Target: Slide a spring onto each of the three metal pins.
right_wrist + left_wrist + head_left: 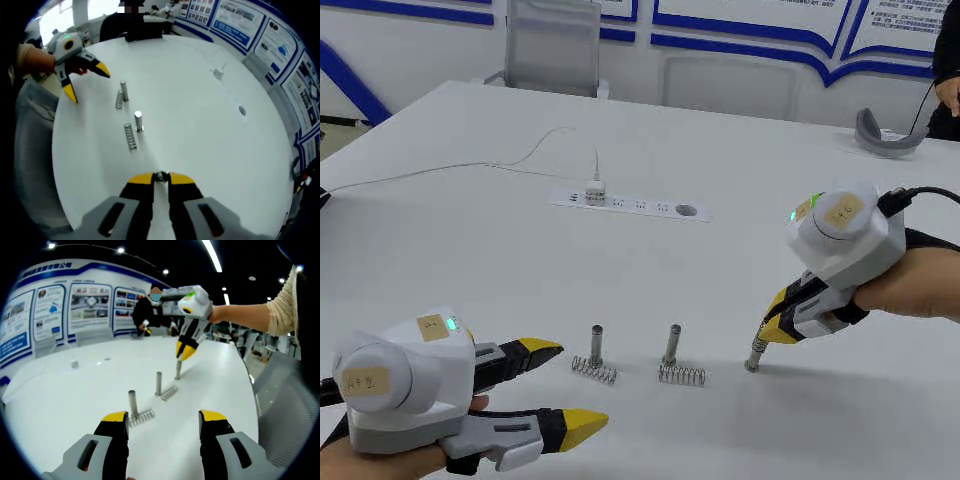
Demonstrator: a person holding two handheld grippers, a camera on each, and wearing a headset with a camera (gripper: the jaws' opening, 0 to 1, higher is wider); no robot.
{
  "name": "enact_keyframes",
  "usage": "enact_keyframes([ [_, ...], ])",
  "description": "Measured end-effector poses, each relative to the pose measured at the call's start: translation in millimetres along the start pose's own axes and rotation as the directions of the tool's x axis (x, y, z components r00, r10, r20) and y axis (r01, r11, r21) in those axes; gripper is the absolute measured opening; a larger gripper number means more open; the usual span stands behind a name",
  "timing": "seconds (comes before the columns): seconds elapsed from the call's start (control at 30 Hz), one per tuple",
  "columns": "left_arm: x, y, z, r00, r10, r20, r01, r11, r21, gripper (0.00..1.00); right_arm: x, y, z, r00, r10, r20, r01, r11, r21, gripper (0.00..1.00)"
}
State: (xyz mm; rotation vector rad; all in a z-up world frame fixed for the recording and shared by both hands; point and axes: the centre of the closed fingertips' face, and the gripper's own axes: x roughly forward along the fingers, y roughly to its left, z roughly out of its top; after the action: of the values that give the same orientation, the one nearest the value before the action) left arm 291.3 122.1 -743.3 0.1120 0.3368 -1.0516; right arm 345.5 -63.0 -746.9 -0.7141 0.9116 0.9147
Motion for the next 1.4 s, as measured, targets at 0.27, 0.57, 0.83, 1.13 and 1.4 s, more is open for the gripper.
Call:
enact_keyframes([
  [0.27, 0.7, -0.6, 1.0, 1.0000, -0.002, 0.002, 0.002, 1.000, 0.001, 0.57, 12.1, 0.1, -2.6, 1.0000, -0.005, -0.004, 0.005, 1.000, 0.014, 0.12],
  [0.57, 0.6, -0.8, 0.8, 1.0000, 0.000, 0.001, 0.000, 1.000, 0.001, 0.57, 21.7, 0.6, -4.9, 0.9996, -0.005, -0.027, 0.005, 1.000, 0.006, 0.12],
  [0.83, 0.1, -0.5, 1.3, 1.0000, 0.002, 0.001, -0.002, 1.000, 0.001, 0.57, 26.2, 0.3, -6.7, 0.9994, -0.006, -0.033, 0.007, 1.000, 0.001, 0.13],
  [1.13, 0.3, -1.1, 2.7, 1.0000, 0.000, 0.001, 0.000, 1.000, 0.004, 0.57, 18.9, 1.6, -3.6, 0.9998, -0.017, -0.007, 0.017, 1.000, -0.001, 0.18],
  [1.4, 0.8, -3.2, 4.3, 1.0000, -0.003, 0.002, 0.003, 1.000, 0.010, 0.57, 9.0, 5.0, 10.0, 0.9991, -0.035, 0.023, 0.036, 0.999, -0.035, 0.20],
])
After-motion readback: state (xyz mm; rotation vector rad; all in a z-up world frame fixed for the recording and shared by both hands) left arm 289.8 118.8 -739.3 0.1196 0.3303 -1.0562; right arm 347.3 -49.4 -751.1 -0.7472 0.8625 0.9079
